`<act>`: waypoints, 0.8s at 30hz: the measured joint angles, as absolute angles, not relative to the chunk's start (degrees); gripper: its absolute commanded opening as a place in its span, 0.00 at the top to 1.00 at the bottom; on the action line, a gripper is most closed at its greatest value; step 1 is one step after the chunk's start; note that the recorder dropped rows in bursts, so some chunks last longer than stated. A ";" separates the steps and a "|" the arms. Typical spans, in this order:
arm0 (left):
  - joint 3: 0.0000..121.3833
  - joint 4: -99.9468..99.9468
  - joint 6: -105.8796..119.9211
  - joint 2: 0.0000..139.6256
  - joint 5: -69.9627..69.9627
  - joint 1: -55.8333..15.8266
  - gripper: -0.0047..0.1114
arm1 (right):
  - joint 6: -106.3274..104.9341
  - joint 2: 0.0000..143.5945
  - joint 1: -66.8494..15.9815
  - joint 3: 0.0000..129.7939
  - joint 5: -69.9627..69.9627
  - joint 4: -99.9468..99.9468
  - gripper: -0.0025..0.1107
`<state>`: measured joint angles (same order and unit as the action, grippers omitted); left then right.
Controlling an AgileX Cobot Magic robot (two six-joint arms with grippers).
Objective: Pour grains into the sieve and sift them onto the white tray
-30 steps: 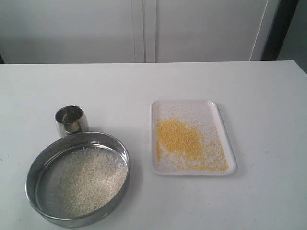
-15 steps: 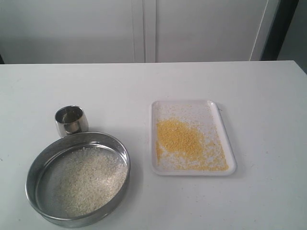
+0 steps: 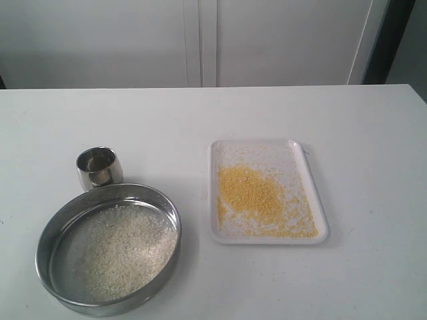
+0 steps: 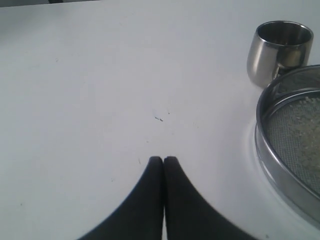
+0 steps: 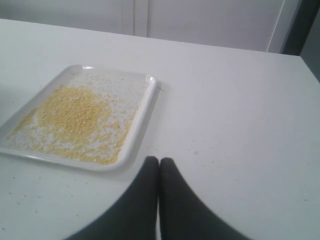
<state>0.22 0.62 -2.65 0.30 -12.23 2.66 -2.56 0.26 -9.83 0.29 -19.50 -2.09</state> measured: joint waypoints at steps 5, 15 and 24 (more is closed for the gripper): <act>0.22 0.62 -2.65 0.30 -11.52 2.66 0.96 | -2.56 0.26 -9.83 0.29 -19.50 -2.09 0.98; 0.22 0.62 -2.65 0.30 -11.49 2.66 0.96 | -2.56 0.26 -9.83 0.29 -19.50 -2.09 0.98; 0.22 0.62 -2.65 0.30 -12.15 2.66 0.96 | -2.56 0.26 -9.83 0.29 -19.50 -2.09 0.98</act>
<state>0.22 0.62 -2.65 0.30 -12.15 2.66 -2.56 0.26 -9.83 0.29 -19.50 -2.09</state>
